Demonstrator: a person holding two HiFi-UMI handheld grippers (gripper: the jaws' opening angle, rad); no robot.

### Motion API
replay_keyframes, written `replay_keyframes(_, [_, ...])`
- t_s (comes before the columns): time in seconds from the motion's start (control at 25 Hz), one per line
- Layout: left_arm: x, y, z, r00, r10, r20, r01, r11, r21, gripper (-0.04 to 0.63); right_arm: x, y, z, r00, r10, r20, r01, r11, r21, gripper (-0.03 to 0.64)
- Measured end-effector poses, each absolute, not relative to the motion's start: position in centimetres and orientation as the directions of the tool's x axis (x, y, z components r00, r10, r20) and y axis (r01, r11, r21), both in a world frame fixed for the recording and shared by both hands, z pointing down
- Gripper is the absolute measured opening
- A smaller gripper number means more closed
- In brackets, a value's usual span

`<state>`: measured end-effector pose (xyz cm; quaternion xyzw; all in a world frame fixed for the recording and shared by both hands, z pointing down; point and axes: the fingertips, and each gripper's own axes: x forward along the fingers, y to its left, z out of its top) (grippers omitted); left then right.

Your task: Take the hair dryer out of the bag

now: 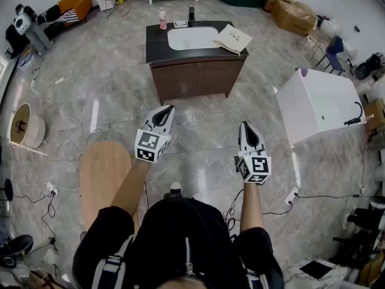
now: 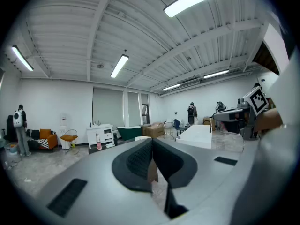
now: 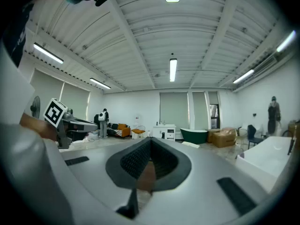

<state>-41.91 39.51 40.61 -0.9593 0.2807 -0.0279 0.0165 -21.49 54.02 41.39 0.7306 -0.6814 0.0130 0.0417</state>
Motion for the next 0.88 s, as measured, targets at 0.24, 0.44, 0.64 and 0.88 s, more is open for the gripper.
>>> replay_keyframes(0.24, [-43.2, 39.2, 40.3, 0.842, -0.538, 0.041, -0.535, -0.843, -0.060, 0.022, -21.7, 53.9, 41.6, 0.110, -0.991, 0.077, -0.994, -0.109, 0.013, 0.009])
replay_keyframes(0.44, [-43.5, 38.9, 40.9, 0.856, -0.516, 0.041, -0.515, -0.856, -0.040, 0.023, -22.3, 53.4, 41.3, 0.122, -0.990, 0.066, -0.993, -0.121, 0.014, 0.025])
replay_keyframes(0.64, [-43.3, 38.5, 41.5, 0.866, -0.497, 0.053, -0.496, -0.868, -0.034, 0.026, -22.9, 53.0, 41.7, 0.127, -0.989, 0.081, -0.992, -0.125, 0.026, 0.059])
replay_keyframes(0.88, [-43.7, 37.8, 41.1, 0.877, -0.479, 0.034, -0.479, -0.878, 0.001, 0.135, -22.8, 52.8, 41.5, 0.160, -0.984, 0.084, -0.987, -0.158, 0.031, 0.155])
